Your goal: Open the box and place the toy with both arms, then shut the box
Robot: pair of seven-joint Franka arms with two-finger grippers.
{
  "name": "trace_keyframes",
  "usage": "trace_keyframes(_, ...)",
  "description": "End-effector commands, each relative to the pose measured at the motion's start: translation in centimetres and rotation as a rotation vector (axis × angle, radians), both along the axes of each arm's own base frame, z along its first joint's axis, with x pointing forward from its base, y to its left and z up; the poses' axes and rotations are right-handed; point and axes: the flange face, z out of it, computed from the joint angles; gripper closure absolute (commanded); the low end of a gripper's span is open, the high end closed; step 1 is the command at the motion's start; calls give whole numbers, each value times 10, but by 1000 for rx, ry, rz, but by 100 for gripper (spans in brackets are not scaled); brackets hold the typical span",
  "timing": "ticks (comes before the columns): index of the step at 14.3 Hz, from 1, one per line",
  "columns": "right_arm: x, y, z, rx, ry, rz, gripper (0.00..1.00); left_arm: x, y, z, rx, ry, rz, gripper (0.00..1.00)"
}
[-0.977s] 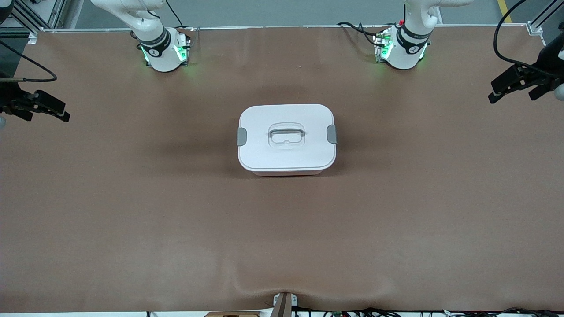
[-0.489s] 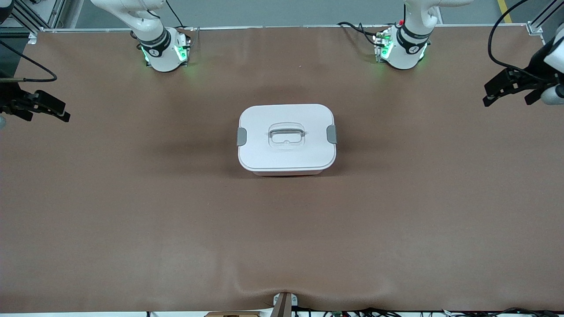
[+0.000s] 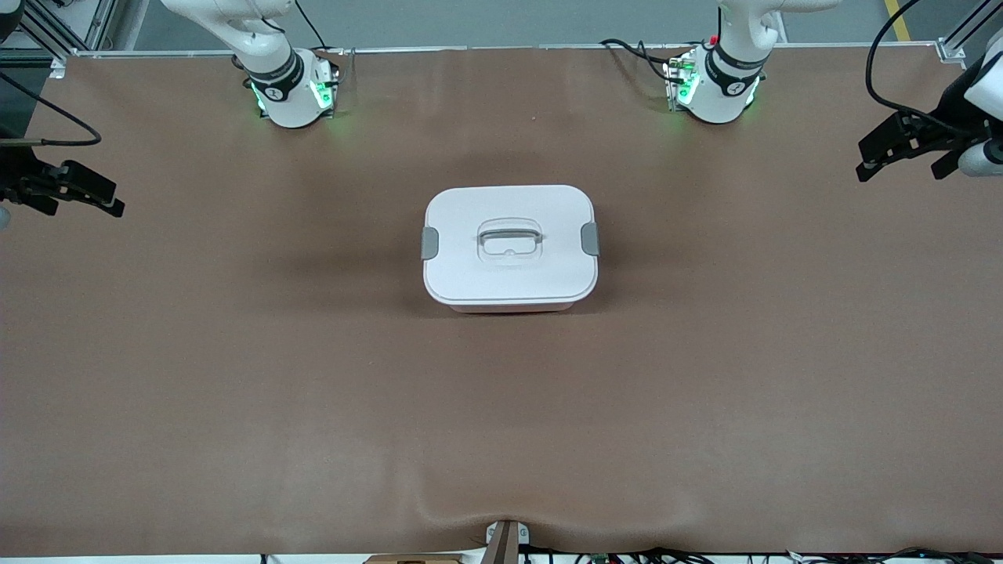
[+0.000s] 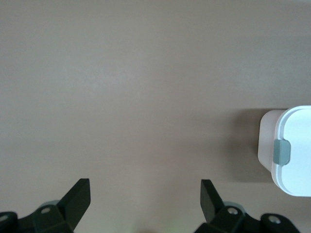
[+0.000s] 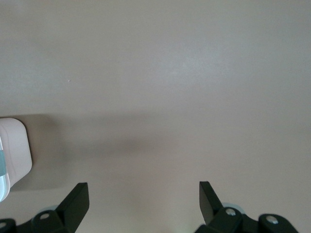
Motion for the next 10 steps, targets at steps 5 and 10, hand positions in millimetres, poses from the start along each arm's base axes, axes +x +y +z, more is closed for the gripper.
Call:
trace_keyframes(5, 1, -3, 4, 1, 2, -9, 0, 1, -2, 9, 9, -1, -13, 0)
trace_keyframes(10, 1, -3, 4, 1, 1, -9, 0, 5, -1, 6, 8, 13, -10, 0)
